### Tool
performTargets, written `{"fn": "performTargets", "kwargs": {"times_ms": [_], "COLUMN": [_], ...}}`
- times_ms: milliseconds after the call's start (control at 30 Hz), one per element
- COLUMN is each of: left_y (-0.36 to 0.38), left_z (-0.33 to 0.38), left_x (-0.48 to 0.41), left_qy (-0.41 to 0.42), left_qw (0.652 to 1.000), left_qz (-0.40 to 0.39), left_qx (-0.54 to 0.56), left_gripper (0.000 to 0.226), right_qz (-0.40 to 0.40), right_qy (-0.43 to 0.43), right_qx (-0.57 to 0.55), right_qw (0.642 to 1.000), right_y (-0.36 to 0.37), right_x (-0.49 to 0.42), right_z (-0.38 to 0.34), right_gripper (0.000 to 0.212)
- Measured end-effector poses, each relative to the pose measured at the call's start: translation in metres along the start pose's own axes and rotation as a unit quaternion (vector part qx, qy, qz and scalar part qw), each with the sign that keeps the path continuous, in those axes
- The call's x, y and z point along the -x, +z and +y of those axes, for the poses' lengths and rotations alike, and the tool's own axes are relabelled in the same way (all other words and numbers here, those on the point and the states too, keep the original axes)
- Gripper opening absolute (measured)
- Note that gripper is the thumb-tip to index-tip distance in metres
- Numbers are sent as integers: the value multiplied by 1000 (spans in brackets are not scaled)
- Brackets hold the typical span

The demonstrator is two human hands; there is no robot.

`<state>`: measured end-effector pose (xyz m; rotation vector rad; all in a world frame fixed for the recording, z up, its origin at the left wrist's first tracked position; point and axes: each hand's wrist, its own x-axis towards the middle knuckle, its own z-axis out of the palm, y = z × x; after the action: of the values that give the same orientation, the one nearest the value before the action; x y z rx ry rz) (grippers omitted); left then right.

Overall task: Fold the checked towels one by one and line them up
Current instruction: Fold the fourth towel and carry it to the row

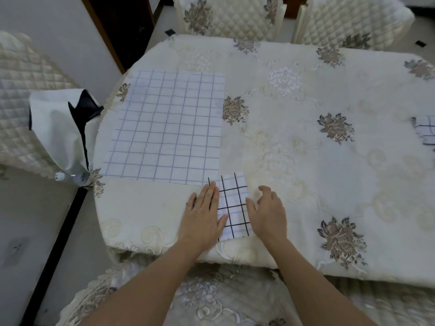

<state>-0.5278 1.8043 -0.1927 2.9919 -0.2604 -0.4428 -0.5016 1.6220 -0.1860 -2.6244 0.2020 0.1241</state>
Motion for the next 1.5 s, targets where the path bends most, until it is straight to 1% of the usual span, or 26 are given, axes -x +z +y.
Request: {"fn": "performTargets", "kwargs": {"times_ms": [100,233,333,467,633,733,833,867,967,1000,1033,1100,1133,1167,1200,1233,1267,1300,1333,1367,1400,1433,1467,1500], "left_y": [-3,-3,-3,0,7,8,10,11,14,14,15,13,11,5,0,-9,-19,-29,-36,-43,-49,-57,-63,-70], "left_z": [-1,-3,-4,-6,-9,-9,-8,-9,-9,-9,-9,-9,-9,-9,-8,-7,-5,-4,-3,-1,2,7,11,16], "left_x": [-1,-2,-2,-3,-4,-4,-4,-5,-5,-5,-4,-4,-4,-4,-3,-1,2,4,5,5,4,4,4,4], "left_qy": [8,11,6,6,2,0,-6,-7,-6,-4,-2,2,4,4,-8,-29,-62,-104,-152,-196,-233,-254,-262,-263], "left_qw": [1000,1000,1000,999,998,997,997,996,996,995,995,994,993,988,978,959,932,902,874,840,792,731,680,656], "left_qz": [-5,-1,1,14,38,39,51,54,59,62,62,62,66,73,85,102,116,118,99,57,5,-45,-78,-90], "left_qx": [-1,8,17,35,57,64,64,66,74,76,78,85,101,136,192,264,337,402,452,502,565,632,680,702], "left_gripper": [85,87,87,85,81,82,81,81,80,80,80,80,78,74,70,67,63,58,53,48,44,46,51,54], "right_qz": [-37,-109,-156,-188,-204,-201,-199,-200,-197,-199,-201,-201,-198,-192,-187,-178,-170,-158,-146,-134,-123,-112,-103,-94], "right_qy": [73,147,180,204,183,148,120,126,168,167,158,138,133,130,133,137,141,147,153,157,160,163,165,165], "right_qx": [-46,-54,-74,-103,-111,-113,-134,-162,-271,-287,-298,-312,-314,-322,-335,-351,-366,-383,-399,-417,-433,-448,-463,-477], "right_qw": [996,982,968,955,955,962,963,958,927,922,920,918,919,918,914,909,904,898,892,885,879,872,865,858], "right_y": [0,-9,-13,-10,-11,-14,-17,-18,-20,-20,-22,-24,-25,-28,-30,-35,-40,-45,-51,-58,-65,-72,-78,-85], "right_x": [-8,-22,-30,-34,-32,-28,-24,-22,-17,-16,-14,-9,-7,-4,-2,0,1,3,6,9,11,15,18,22], "right_z": [-8,-17,-19,-21,-28,-30,-32,-31,-28,-25,-24,-24,-26,-28,-30,-33,-34,-36,-37,-40,-42,-44,-46,-48], "right_gripper": [42,43,31,35,33,25,24,23,22,19,20,40,43,41,32,21,15,15,16,16,17,18,18,18]}}
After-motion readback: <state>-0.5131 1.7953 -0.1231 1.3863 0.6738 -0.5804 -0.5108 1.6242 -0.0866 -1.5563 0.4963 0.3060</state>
